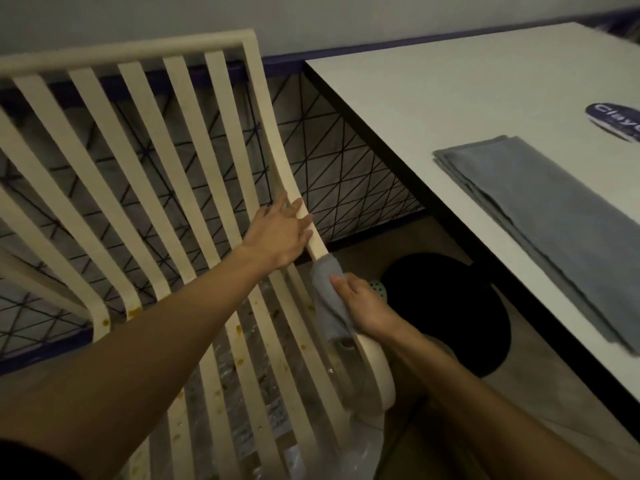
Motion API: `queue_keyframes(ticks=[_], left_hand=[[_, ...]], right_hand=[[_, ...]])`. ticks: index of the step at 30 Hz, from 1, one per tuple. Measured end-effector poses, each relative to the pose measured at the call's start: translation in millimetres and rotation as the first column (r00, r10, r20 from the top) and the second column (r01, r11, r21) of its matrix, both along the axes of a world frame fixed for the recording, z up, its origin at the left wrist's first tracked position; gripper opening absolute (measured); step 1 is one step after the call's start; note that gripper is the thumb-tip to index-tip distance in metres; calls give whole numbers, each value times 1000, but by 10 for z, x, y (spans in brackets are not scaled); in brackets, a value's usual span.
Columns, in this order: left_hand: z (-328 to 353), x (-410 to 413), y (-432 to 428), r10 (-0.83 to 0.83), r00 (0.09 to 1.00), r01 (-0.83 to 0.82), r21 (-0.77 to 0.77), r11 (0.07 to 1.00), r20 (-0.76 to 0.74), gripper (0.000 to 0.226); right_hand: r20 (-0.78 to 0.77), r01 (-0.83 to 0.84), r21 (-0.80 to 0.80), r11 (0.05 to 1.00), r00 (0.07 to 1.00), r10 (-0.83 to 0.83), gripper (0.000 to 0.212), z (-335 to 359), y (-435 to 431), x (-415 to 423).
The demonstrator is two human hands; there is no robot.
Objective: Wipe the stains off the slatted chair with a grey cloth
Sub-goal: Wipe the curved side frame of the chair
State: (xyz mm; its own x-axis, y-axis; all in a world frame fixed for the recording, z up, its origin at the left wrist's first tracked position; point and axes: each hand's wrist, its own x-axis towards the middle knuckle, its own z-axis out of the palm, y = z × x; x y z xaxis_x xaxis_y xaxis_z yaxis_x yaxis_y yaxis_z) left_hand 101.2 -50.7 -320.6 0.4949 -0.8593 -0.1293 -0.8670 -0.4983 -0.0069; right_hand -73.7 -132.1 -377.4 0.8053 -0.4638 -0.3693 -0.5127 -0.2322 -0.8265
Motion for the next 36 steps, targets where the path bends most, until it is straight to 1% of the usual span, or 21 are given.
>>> queue_keyframes(ticks=[3,7,12,14,17,20,23,26,29,33,36], left_hand=[[-55,-22,-9,20,1000,-21,-24,1000,-20,48],[-69,-89,-15,45,987,-58,-83,995,-152,49],[-46,-189,-37,40,975,-66,-114,991,-218,53],[-24,-211,-40,42,970,-81,-158,984,-237,55],[10,-182,-44,42,969,-100,-231,968,-245,55],[-2,-148,-94,40,955,-121,-262,957,-294,54],[-42,-148,-60,28,939,-124,-262,957,-342,54],[38,-54,-2,27,914,-171,-325,930,-405,51],[199,204,-96,24,938,-157,-363,919,-346,50],[288,447,-209,-39,984,-13,-294,956,-171,52],[246,504,-212,-25,990,-13,-272,962,-136,52]], right_hand=[[-15,-20,31,999,1000,20,42,51,14,-334],[-27,7,41,999,1000,-6,40,140,53,-714],[9,60,48,997,998,-60,32,212,140,-963],[-13,71,32,997,997,-71,33,239,120,-917],[-40,44,-7,999,998,-44,44,254,49,-712],[-38,32,-78,996,999,-35,49,236,-78,-428],[-36,24,-126,992,999,-29,48,208,-160,-154],[-15,-4,-144,990,1000,2,45,212,-194,169],[5,21,-151,988,1000,-20,49,300,-288,544],[30,41,-183,982,999,-37,51,410,-455,1094],[55,44,-183,982,998,-34,52,407,-505,1381]])
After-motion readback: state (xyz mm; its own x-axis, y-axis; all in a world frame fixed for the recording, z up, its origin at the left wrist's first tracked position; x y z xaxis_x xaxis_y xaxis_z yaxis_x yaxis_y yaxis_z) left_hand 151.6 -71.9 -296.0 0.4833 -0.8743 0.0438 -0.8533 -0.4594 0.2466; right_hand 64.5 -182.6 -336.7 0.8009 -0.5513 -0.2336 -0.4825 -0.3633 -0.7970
